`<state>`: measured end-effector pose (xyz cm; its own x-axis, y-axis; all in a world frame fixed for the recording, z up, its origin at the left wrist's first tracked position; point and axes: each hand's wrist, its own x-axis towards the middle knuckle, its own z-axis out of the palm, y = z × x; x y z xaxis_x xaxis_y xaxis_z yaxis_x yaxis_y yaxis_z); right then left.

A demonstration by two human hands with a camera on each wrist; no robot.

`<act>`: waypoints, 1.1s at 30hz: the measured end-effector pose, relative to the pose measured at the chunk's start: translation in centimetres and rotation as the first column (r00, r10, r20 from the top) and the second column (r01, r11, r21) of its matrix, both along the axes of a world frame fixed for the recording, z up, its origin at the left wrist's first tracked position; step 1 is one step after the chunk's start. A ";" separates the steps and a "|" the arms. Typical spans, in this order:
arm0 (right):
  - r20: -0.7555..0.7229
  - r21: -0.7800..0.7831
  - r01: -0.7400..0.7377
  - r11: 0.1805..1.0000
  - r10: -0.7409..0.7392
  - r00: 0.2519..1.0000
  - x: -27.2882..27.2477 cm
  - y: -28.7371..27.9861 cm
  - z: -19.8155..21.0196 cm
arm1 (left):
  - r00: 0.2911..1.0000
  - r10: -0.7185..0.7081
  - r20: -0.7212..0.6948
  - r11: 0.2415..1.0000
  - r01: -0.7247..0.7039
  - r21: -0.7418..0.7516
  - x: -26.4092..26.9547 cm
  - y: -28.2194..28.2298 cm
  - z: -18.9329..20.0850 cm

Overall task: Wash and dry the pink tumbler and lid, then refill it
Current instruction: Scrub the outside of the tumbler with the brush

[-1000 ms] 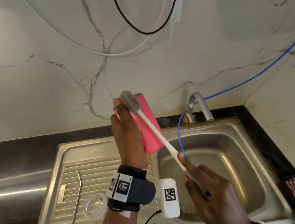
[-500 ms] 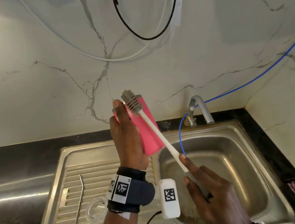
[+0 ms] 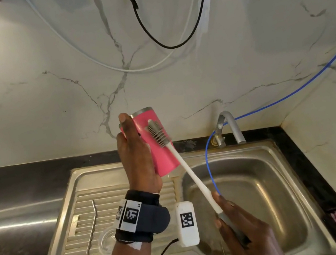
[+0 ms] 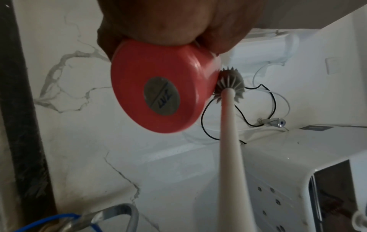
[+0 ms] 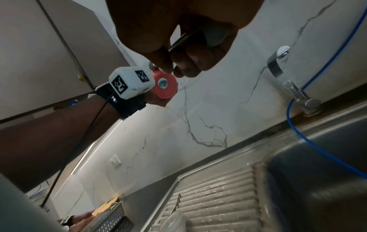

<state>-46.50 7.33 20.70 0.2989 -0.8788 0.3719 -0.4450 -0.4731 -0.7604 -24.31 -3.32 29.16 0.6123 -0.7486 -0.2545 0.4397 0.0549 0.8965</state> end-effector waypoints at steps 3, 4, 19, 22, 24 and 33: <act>-0.003 -0.008 0.022 1.000 -0.022 1.000 1.0 -1.6 0.2 | 0.999 -0.045 -0.003 0.999 0.045 0.002 -0.9 0.3 0.1; 0.005 -0.017 0.023 1.000 -0.022 1.000 1.5 -2.2 0.3 | 0.998 -0.056 -0.002 0.998 0.056 0.008 -1.2 0.3 0.1; 0.003 -0.055 -0.008 0.998 0.009 1.000 1.0 -2.9 0.4 | 0.996 -0.087 -0.031 0.996 0.087 0.005 -1.4 0.4 0.4; -0.030 0.006 -0.018 1.000 0.018 0.999 -1.0 -0.9 -1.0 | 0.998 -0.036 -0.049 0.999 0.036 0.003 0.2 -0.1 0.7; -0.024 0.020 -0.030 0.999 0.031 0.999 -1.9 0.2 -1.7 | 0.998 0.008 -0.058 1.000 -0.008 0.007 1.4 -0.2 0.4; -0.087 -0.065 -0.036 0.997 0.030 0.996 -0.1 -1.0 -1.3 | 0.999 -0.010 -0.034 0.999 0.011 0.030 0.0 -0.1 -0.1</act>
<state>-46.64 6.32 19.40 0.3605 -0.8422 0.4008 -0.4905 -0.5367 -0.6866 -24.30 -3.42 29.09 0.5951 -0.7463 -0.2980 0.4706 0.0230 0.8820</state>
